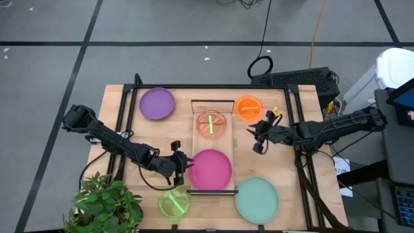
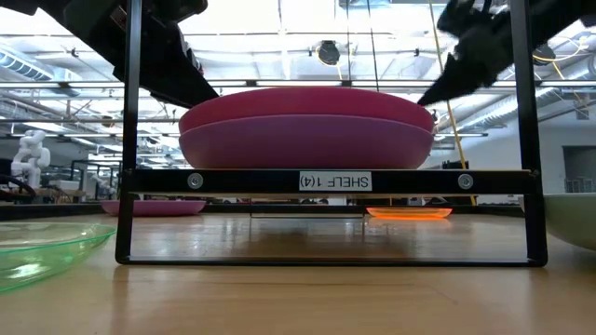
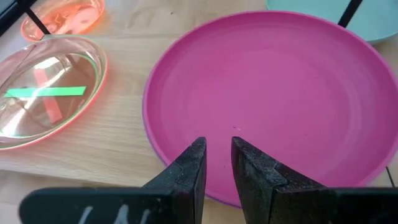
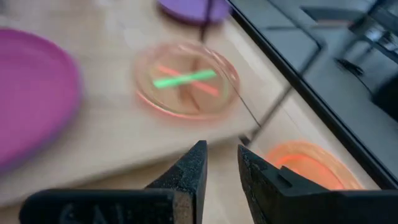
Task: Place and stack plates onto a shelf
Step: Stack the small orange plate on top of the small green plate on the shelf
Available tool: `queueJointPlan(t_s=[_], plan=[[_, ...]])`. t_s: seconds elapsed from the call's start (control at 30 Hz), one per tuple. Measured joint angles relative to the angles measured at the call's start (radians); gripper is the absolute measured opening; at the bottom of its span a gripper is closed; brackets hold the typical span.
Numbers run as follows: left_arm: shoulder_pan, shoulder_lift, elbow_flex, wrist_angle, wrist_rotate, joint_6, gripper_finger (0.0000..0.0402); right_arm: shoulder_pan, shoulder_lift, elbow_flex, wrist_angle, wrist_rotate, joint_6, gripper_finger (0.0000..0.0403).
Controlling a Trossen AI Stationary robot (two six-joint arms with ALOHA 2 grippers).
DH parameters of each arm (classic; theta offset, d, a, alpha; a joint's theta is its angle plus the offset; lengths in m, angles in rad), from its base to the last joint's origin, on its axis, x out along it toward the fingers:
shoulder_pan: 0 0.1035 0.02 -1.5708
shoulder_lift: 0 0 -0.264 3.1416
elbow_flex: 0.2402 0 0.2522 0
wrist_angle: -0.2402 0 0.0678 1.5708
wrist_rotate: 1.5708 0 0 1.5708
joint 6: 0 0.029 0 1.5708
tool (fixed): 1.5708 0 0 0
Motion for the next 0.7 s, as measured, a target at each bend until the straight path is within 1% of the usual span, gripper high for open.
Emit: queueJointPlan(t_s=[0.1, 0.3, 0.43, 0.57, 0.7], plan=[[0.001, 0.0, 0.0, 0.0, -0.003, -0.007, 0.0081, -0.062, 0.032, -0.02, 0.005, -0.002, -0.005, 0.0073], [-0.003, 0.0, 0.0, -0.003, -0.003, -0.052, 0.0081, -0.163, 0.118, -0.052, 0.004, -0.022, -0.086, 0.0073], [-0.015, 0.0, 0.0, -0.011, -0.003, -0.074, 0.0081, -0.201, 0.181, -0.073, 0.007, -0.071, -0.17, 0.0073], [-0.027, 0.0, 0.0, -0.011, -0.003, -0.09, 0.0081, -0.229, 0.237, -0.092, 0.038, -0.07, -0.219, 0.0073], [-0.033, 0.0, 0.0, -0.011, -0.003, -0.106, 0.0081, -0.252, 0.29, -0.112, 0.122, -0.071, -0.288, 0.0075]])
